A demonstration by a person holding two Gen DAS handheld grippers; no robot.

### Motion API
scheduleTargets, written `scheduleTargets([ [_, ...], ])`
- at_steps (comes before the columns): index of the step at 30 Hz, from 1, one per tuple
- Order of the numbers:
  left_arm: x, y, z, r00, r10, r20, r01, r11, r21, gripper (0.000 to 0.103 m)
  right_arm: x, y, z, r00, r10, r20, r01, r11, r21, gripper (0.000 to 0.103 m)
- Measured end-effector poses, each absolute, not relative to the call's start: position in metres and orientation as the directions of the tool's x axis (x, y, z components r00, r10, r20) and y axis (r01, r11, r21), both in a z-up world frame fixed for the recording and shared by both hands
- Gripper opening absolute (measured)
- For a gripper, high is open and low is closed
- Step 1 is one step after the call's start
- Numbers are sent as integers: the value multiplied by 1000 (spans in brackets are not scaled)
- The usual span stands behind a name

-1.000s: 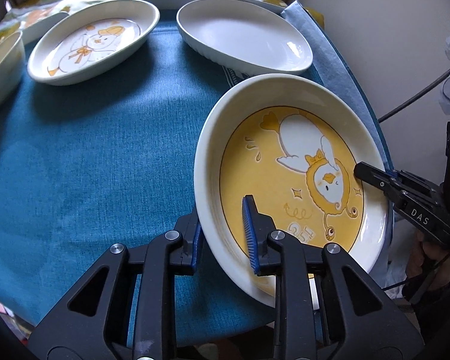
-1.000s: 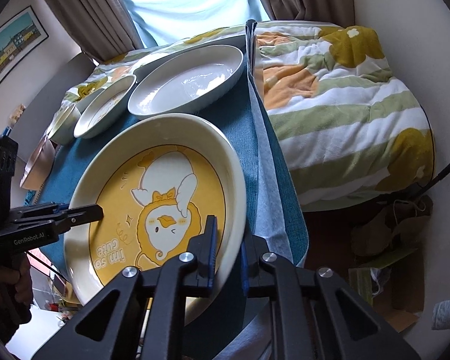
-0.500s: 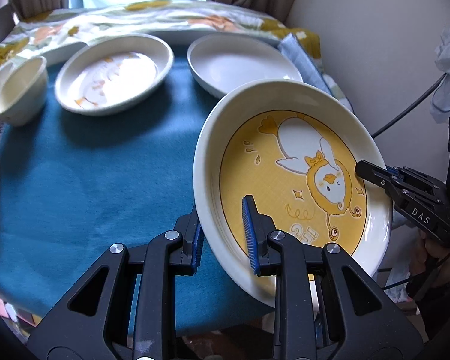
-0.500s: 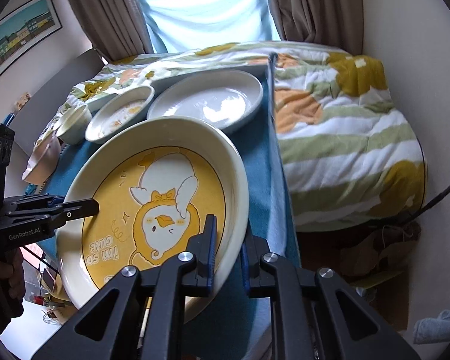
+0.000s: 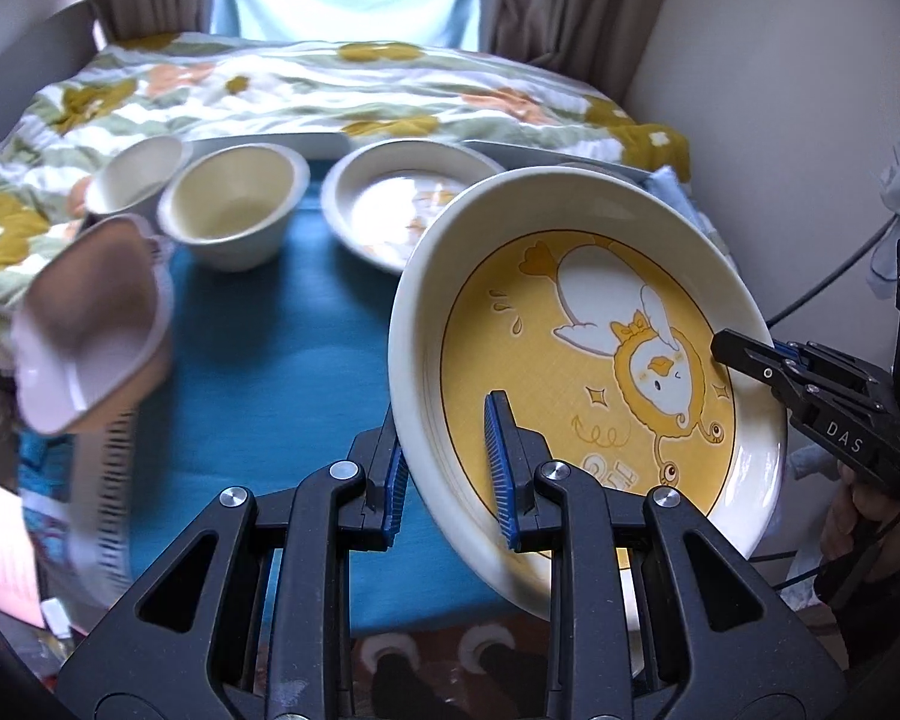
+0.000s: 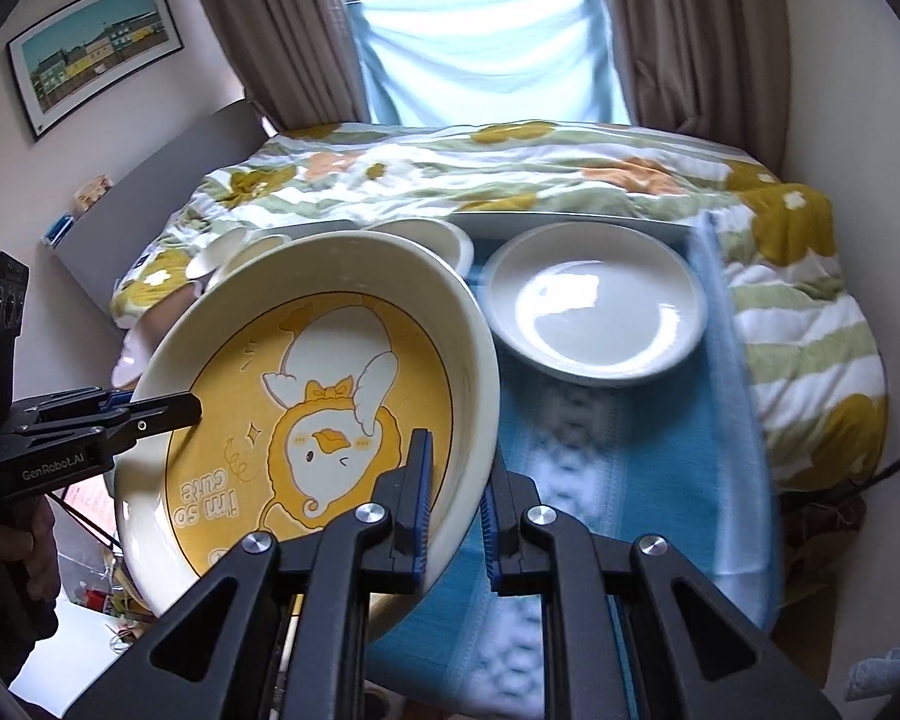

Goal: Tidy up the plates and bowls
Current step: 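Lift the yellow plate with both grippers, lower it beside the bowls, open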

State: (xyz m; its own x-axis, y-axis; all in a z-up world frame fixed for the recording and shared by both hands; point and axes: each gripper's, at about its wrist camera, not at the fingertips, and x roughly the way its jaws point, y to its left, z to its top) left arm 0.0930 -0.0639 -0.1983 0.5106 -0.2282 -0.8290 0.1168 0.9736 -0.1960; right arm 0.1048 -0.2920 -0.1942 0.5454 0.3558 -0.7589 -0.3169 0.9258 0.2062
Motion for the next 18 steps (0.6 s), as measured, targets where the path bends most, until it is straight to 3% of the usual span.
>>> scheduleTargets([
  [9, 90, 29, -232, 457, -214, -863, 86, 977, -197, 21, 117, -200, -228, 488, 366, -793, -312, 921, 234, 13],
  [18, 107, 55, -280, 408, -244, -880, 98, 970, -224, 21, 127, -175, -272, 460, 346, -818, -272, 932, 241, 13],
])
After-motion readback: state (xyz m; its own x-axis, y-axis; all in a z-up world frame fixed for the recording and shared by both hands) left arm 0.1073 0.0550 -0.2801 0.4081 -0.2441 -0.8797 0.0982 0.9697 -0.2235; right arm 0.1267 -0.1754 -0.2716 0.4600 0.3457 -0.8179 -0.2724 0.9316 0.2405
